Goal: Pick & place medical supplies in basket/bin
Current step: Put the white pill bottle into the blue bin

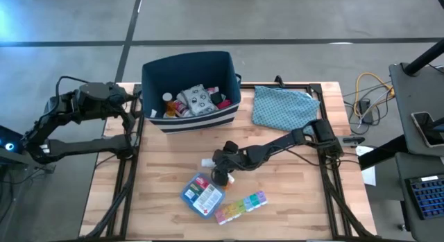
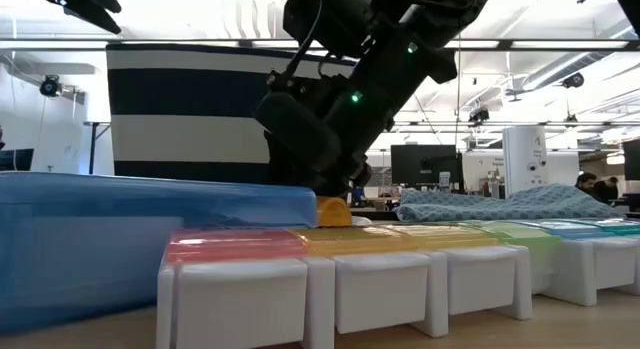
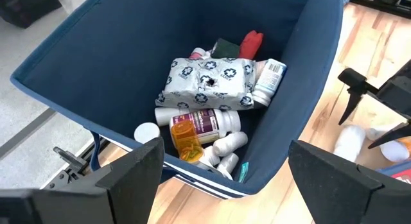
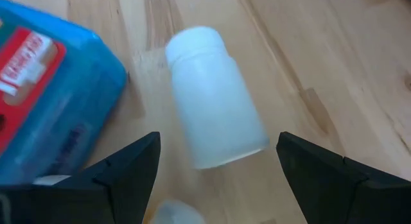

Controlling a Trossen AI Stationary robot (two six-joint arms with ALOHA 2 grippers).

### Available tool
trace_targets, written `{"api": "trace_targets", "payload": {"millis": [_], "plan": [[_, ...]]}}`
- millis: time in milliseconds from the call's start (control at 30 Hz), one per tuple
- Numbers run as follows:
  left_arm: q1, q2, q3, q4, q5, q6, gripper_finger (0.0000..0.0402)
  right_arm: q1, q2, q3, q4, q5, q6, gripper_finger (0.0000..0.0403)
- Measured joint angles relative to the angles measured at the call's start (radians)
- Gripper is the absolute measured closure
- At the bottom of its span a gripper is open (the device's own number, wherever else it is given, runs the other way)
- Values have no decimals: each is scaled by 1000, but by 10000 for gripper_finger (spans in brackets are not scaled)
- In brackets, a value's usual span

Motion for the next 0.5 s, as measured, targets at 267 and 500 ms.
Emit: {"api": "trace_targets", "payload": {"millis": [267, 500], "plan": [[0, 6, 0, 0, 0, 0, 93, -7, 0, -1, 5, 1, -5, 101], [0, 6, 0, 0, -1, -1, 93, -10, 0, -2, 99, -10, -145, 101]]}}
